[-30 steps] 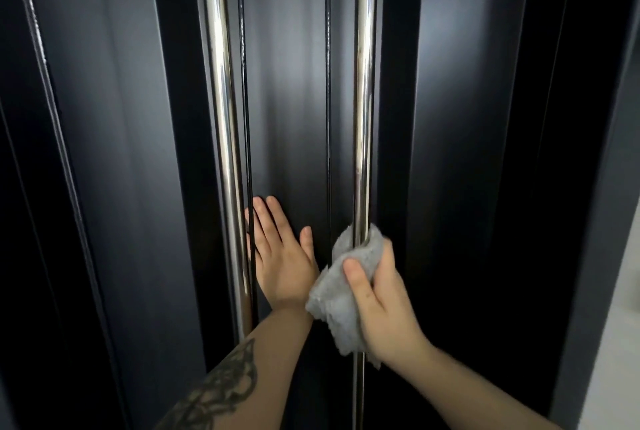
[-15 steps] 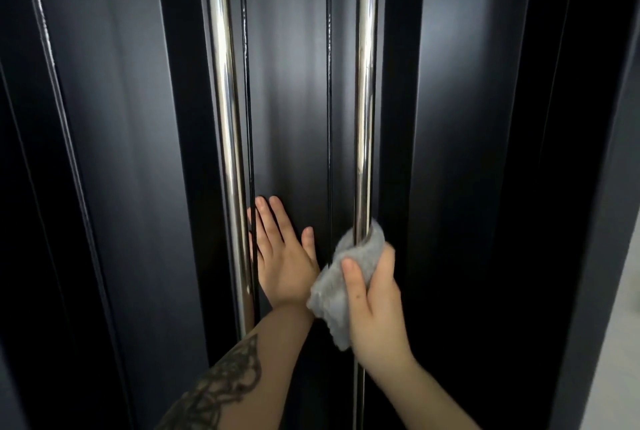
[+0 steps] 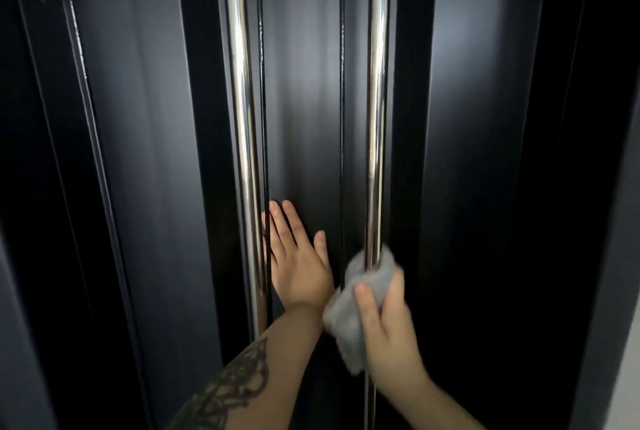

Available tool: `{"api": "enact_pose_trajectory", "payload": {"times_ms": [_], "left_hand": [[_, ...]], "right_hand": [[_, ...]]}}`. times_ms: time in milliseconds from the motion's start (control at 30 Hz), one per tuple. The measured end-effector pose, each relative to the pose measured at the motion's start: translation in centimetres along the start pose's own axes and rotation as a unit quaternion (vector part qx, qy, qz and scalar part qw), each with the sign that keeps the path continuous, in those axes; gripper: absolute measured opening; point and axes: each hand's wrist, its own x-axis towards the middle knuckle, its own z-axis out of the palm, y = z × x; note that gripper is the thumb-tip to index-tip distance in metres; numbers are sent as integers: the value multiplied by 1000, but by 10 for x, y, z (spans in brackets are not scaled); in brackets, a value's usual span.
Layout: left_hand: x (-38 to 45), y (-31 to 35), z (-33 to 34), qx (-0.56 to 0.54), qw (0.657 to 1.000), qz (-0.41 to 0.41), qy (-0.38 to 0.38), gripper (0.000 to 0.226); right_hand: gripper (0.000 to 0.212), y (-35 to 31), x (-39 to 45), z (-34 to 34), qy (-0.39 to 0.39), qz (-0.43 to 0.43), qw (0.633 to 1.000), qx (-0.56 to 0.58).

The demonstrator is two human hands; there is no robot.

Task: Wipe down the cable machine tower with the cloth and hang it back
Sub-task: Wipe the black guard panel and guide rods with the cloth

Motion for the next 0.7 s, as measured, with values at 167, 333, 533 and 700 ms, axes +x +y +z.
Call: {"api": "enact_pose_trajectory", "payload": {"times_ms": [167, 333, 533, 700], "left_hand": [[-1, 1, 0, 4, 1000, -4, -3, 65], [-5, 0, 2, -21, 1000, -3, -1, 68], [0, 1, 2, -3, 1000, -5, 0, 66], [-6, 1, 6, 29, 999, -19, -11, 67]], "right_hand": [[27, -23, 14, -7, -1, -33, 998, -62], [27, -83, 87, -10, 0, -115, 993, -37], [37, -8, 8, -14, -69, 51, 992, 91], [27, -30, 34, -28, -117, 120, 975, 146]]}}
